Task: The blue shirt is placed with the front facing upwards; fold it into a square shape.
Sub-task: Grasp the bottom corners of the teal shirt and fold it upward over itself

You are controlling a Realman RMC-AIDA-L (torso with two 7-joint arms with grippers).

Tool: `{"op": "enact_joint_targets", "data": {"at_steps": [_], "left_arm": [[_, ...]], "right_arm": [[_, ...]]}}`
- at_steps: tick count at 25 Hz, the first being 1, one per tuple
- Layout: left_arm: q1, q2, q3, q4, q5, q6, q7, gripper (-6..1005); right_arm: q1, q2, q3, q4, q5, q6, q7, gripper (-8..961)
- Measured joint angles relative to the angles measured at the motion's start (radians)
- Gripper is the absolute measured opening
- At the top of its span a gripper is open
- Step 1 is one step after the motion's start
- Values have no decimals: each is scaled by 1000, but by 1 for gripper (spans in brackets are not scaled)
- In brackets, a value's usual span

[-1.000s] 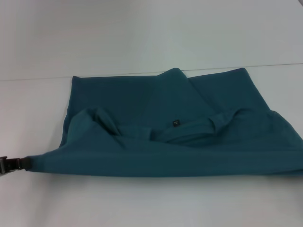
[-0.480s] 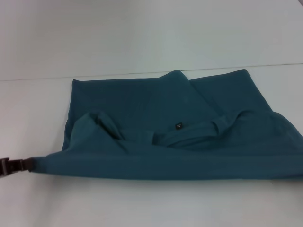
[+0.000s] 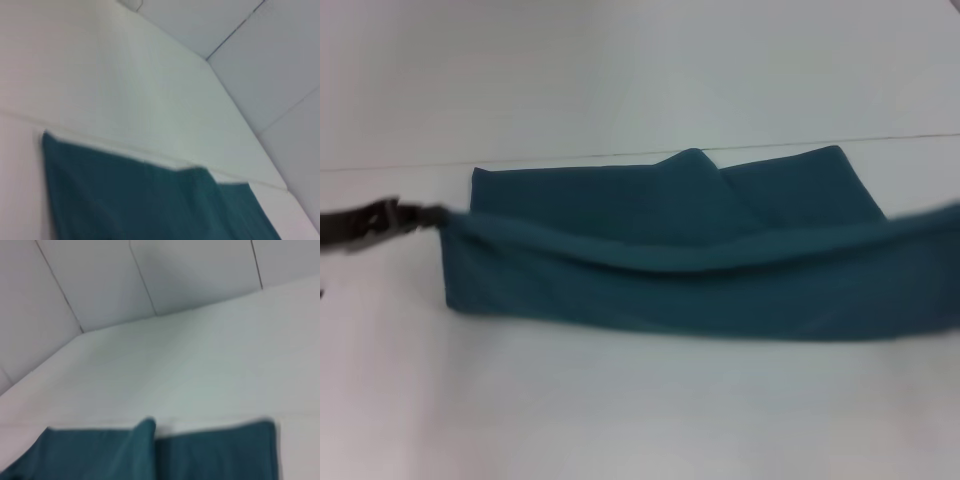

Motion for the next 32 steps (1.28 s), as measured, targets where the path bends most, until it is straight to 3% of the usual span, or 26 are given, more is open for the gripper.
{"op": "enact_joint_targets", "data": {"at_steps": [5,9,19,32], "left_arm": [[-105,11,24,-92,6,-169,4,118],[-150,10,67,-134,4,-312,3,122],[-188,6,91,-178,0,-512,4,134],[-233,3,99,-196,-1,-585,4,149]], "right_arm": [[114,-35,-57,75,-2,168,14,31],[185,-51,-139,142,-1,348,27,27],[287,-34,-305,208,-1,639,17,30],[332,-34,-319,209,6,717,14,42]]}}
